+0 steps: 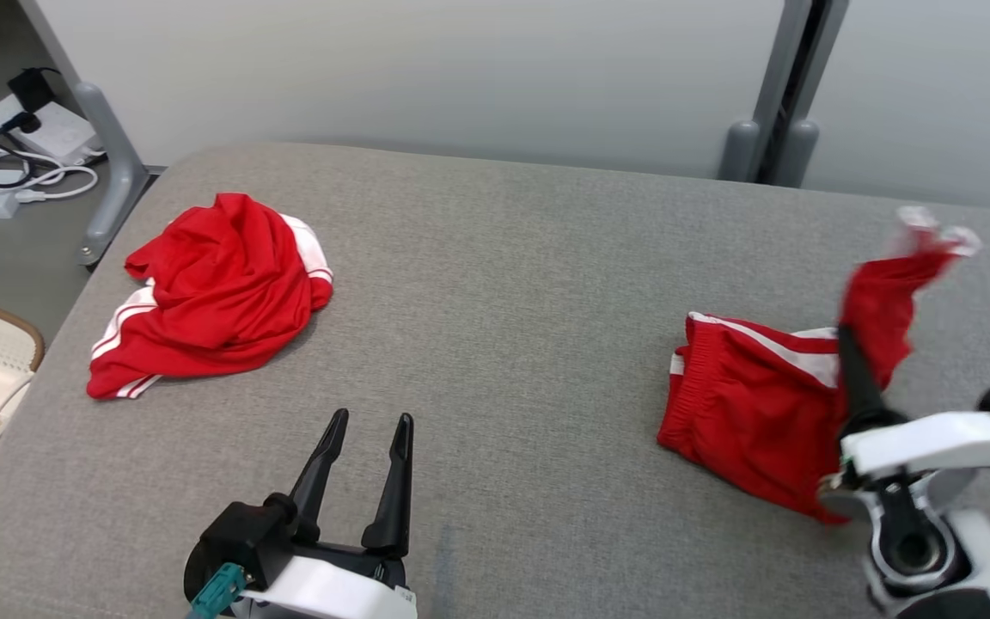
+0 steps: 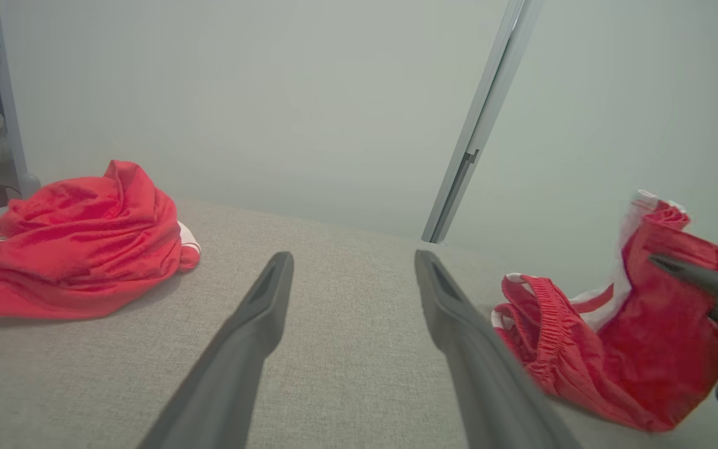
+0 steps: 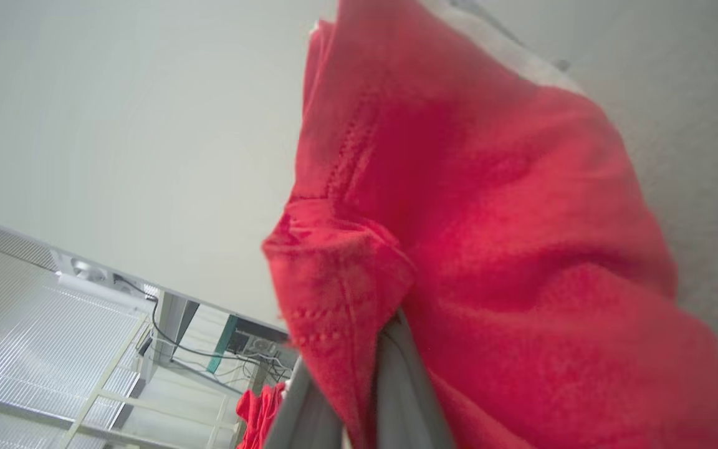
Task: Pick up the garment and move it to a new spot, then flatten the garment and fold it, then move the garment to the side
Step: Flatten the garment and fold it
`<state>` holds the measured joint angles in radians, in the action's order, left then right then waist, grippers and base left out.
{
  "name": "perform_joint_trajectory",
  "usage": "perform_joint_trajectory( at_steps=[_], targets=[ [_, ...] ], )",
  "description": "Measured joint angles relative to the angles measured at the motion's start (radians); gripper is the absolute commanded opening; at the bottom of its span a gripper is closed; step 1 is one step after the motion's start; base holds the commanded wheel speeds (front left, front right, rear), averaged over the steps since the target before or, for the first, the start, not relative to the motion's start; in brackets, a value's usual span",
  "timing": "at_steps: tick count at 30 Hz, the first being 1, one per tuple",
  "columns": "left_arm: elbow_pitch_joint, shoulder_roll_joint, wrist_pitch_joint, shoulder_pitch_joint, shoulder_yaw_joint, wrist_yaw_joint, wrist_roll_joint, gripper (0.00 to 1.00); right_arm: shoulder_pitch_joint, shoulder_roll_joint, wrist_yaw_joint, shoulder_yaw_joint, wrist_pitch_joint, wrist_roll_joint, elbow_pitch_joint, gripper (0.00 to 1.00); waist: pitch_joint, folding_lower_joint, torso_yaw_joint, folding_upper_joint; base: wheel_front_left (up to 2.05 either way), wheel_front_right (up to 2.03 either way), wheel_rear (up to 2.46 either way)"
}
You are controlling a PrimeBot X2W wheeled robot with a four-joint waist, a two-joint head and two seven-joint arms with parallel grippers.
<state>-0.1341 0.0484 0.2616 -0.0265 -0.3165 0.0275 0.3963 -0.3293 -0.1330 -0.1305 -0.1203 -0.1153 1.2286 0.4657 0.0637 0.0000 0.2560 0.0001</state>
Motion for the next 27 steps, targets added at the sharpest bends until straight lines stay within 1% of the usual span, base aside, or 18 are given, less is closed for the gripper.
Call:
perform_joint_trajectory(
  at_steps=[3, 6, 13, 19, 20, 21, 22, 27],
  targets=[
    [-0.002, 0.0, 0.0, 0.003, -0.001, 0.0, 0.0, 1.0, 0.04, 0.007, 0.0, -0.068, 0.028, 0.001, -0.05, 0.0, -0.008, 0.0, 0.016, 0.0, 0.0, 0.0, 0.0],
    [-0.001, 0.0, 0.0, 0.012, 0.004, 0.0, -0.001, 1.0, 0.052, 0.008, 0.0, -0.113, 0.035, -0.005, -0.05, 0.0, -0.015, 0.0, 0.028, 0.0, 0.0, 0.0, 0.0],
    [-0.003, 0.0, 0.0, 0.019, 0.009, -0.001, -0.008, 1.0, 0.021, 0.003, 0.0, -0.183, 0.026, -0.047, 0.065, 0.0, -0.015, 0.0, 0.051, 0.0, 0.0, 0.0, 0.0],
    [-0.002, 0.0, 0.0, 0.02, 0.003, -0.001, -0.007, 1.0, -0.004, 0.012, 0.0, -0.227, 0.018, -0.041, 0.134, 0.0, -0.008, 0.0001, 0.066, 0.0, 0.0, 0.0, 0.0],
    [-0.002, 0.0, 0.0, 0.02, 0.002, 0.0, -0.007, 1.0, -0.01, 0.012, 0.0, -0.233, 0.018, -0.04, 0.148, 0.15, -0.007, 0.0, 0.068, 0.0, 0.0, 0.0, 0.0],
    [-0.002, 0.0, 0.0, 0.02, 0.002, 0.0, -0.005, 1.0, -0.014, 0.012, 0.0, -0.244, 0.011, -0.047, 0.16, 0.85, -0.006, 0.0, 0.07, 0.0, 0.0, 0.0, 0.0],
    [-0.002, 0.0, 0.0, 0.021, 0.001, 0.0, -0.003, 1.0, -0.018, 0.015, 0.0, -0.251, 0.008, -0.049, 0.166, 1.0, -0.006, 0.0, 0.072, 0.0, 0.0, 0.0, 0.0],
    [-0.002, 0.0, 0.0, 0.023, 0.0, 0.002, 0.0, 1.0, -0.028, 0.034, 0.0, -0.309, 0.021, -0.041, 0.17, 1.0, -0.004, 0.0, 0.075, 0.0, 0.0, 0.0, 0.0]
  ],
)
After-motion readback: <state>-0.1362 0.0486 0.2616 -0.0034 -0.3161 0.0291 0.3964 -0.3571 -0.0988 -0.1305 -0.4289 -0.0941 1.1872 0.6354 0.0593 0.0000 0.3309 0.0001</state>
